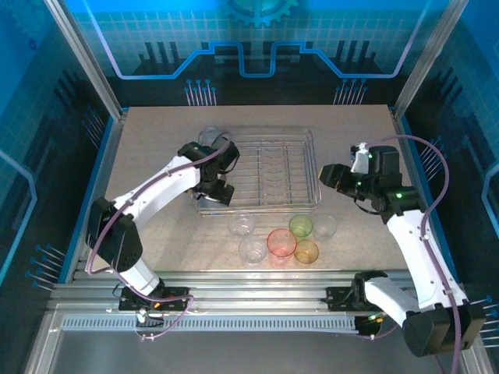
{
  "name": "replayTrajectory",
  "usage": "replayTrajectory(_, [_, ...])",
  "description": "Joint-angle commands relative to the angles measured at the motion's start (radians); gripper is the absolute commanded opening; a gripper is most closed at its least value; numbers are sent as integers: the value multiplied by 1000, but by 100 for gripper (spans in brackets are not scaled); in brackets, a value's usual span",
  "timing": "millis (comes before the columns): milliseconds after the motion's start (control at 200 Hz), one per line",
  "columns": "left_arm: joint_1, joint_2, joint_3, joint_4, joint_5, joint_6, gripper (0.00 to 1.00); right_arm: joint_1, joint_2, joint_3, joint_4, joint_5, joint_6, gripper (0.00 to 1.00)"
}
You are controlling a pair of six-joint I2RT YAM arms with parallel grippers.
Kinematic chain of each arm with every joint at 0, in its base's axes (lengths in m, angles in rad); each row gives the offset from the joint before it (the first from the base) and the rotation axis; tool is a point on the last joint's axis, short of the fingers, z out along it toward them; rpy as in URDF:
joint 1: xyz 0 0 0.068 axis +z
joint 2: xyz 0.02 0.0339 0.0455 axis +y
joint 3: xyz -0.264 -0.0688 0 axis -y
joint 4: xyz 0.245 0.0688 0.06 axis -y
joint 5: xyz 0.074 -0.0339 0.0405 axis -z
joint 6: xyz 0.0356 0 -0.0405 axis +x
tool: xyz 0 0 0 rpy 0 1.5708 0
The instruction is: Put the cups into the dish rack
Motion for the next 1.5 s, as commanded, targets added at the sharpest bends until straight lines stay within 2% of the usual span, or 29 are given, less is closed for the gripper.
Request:
replayTrajectory(0, [-7,-68,25,21,-19,-21,99,94,31,74,-128,16,-72,54])
replayTrajectory(245, [-6,-131,22,66,-31,-39,99,333,147,173,-285,213,-145,55])
replayTrajectory(500, [-7,-238,-24,149,-99,-62,99,493,207,189,-345,289,-124,56])
replayTrajectory(715, [-6,-366,-109,335,-91,-81,99,616,198,139,-359,342,-40,56])
replayTrajectory(936, [-5,-450,-192,506,3,-59,99,669,164,75,-362,377,36,54])
replayTrajectory(1156, [-5,-445,-200,513,26,-65,99,718,166,36,-357,385,81,50])
replayTrajectory(1496, [-7,-449,-203,513,38,-50,99,751,243,42,-358,415,93,38])
